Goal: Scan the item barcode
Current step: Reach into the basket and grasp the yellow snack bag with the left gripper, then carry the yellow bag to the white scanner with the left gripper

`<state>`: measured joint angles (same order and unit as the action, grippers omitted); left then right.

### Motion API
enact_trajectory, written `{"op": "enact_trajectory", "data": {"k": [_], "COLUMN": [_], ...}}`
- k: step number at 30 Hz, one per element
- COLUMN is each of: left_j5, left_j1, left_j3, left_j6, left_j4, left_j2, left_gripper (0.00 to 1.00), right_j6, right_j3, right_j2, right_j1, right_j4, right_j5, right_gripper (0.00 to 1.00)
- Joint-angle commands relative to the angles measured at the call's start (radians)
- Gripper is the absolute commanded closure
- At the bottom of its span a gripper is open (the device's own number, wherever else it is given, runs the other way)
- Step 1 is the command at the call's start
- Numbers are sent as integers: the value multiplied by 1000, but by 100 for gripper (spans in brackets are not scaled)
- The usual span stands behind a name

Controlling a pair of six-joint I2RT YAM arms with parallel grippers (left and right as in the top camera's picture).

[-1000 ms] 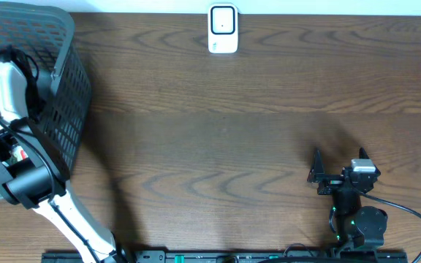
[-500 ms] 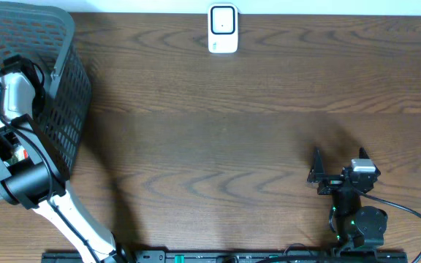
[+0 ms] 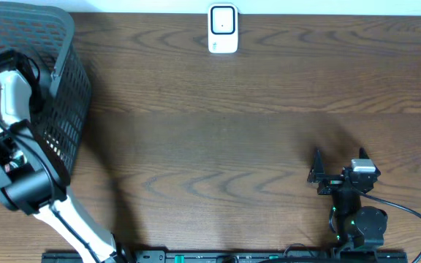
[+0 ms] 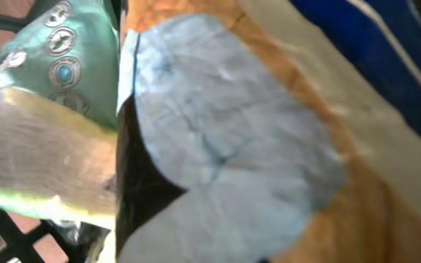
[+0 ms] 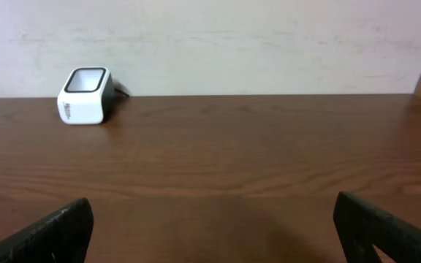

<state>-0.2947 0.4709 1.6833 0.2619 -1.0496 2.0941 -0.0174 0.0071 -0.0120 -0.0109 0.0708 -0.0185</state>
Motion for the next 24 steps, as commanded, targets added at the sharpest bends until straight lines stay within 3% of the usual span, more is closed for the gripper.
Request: {"op": "enact_trajectory", "data": {"k": [1, 12, 16, 20, 24], "left_j5": [121, 187, 228, 441, 688], "left_j1": [1, 1, 1, 1, 0], "left_j3": [62, 65, 65, 65, 65], "left_j6": [6, 115, 252, 438, 494], "left_j4": [15, 197, 204, 208, 264], "left_j2": [-177, -637, -768, -872, -925], "left_gripper": [93, 92, 92, 92, 92], "right_j6": [7, 7, 7, 7, 7], "right_j3": [-2, -2, -2, -2, -2], "right_j2": [5, 5, 5, 5, 5], "right_j1": [10, 10, 10, 10, 10], "right_j4": [4, 4, 4, 4, 4], "right_j5": [2, 2, 2, 2, 2], "right_gripper": [1, 1, 1, 1, 1]}}
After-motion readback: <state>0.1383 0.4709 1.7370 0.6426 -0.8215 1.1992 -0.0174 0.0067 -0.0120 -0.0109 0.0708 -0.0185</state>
